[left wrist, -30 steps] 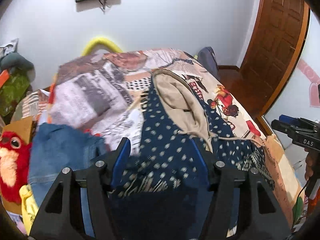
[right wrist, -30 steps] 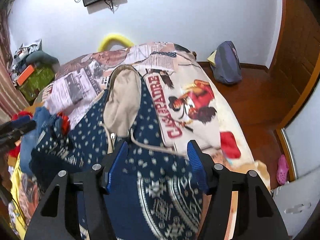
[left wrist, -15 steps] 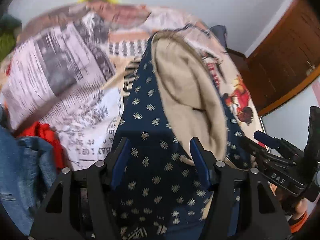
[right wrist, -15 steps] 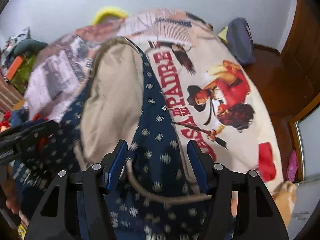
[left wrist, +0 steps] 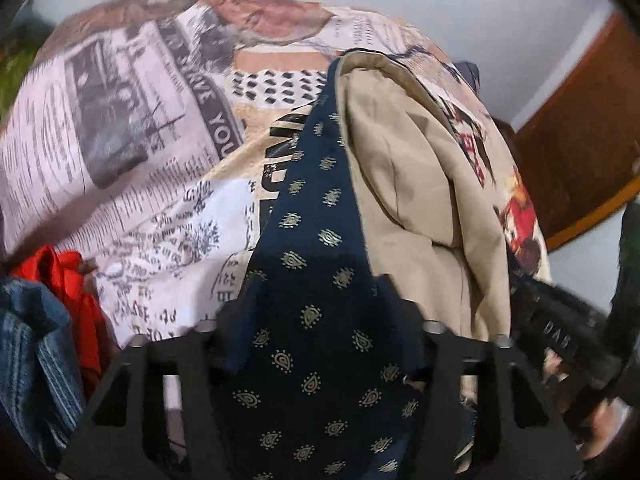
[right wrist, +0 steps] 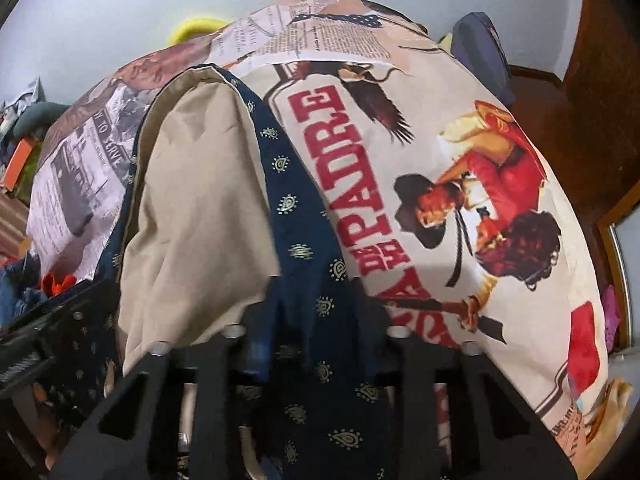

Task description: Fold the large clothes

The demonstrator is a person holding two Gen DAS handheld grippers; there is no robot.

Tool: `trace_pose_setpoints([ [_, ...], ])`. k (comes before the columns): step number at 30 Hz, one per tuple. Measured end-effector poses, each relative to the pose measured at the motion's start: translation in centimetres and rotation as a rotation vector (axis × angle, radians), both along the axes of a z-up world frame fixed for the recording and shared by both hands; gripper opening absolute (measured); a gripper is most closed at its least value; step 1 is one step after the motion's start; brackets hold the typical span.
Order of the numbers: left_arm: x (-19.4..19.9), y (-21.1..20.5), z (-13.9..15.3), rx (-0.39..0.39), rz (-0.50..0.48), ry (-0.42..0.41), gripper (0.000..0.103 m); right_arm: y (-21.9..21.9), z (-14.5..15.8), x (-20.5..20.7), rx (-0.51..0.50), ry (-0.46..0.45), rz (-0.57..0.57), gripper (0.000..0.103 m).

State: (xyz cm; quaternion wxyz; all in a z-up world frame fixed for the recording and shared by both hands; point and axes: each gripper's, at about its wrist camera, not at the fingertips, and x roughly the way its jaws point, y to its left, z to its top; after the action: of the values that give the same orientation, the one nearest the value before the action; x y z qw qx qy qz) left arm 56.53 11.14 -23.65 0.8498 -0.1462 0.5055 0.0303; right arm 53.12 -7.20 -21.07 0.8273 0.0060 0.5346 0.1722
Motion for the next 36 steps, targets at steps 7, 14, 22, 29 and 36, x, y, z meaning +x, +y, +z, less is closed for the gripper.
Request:
trace_pose_setpoints([
  [7,-1.7,-0.9,3.8,0.035,-0.075,-0.059,0.006,0.6,2.9,-2.4,-0.074,-0.085,0.098,0.008],
  [14,-7.4,-1.4,9.5,-0.018,-0.191,-0.117,0.004,-1.4,9.7,-7.6,0.007,-0.174,0.177,0.008],
  [22,-16.2,-2.7,11.3,-0.001,-0.277,-0.131,0.004,-4.2,11.4,-15.8,0.026,-0.195,0.242,0.008],
  [29,-22.0,-2.6,8.9,0.032,-0.267,-0.089,0.004,-7.0,8.8,-20.9,0.018,-0.139,0.222,0.008],
  [36,-24.7,-1.6,5.2,0.098,-0.212,-0.040,0.002,-8.7,5.4,-22.8,0.011,-0.078,0.169,0.008],
])
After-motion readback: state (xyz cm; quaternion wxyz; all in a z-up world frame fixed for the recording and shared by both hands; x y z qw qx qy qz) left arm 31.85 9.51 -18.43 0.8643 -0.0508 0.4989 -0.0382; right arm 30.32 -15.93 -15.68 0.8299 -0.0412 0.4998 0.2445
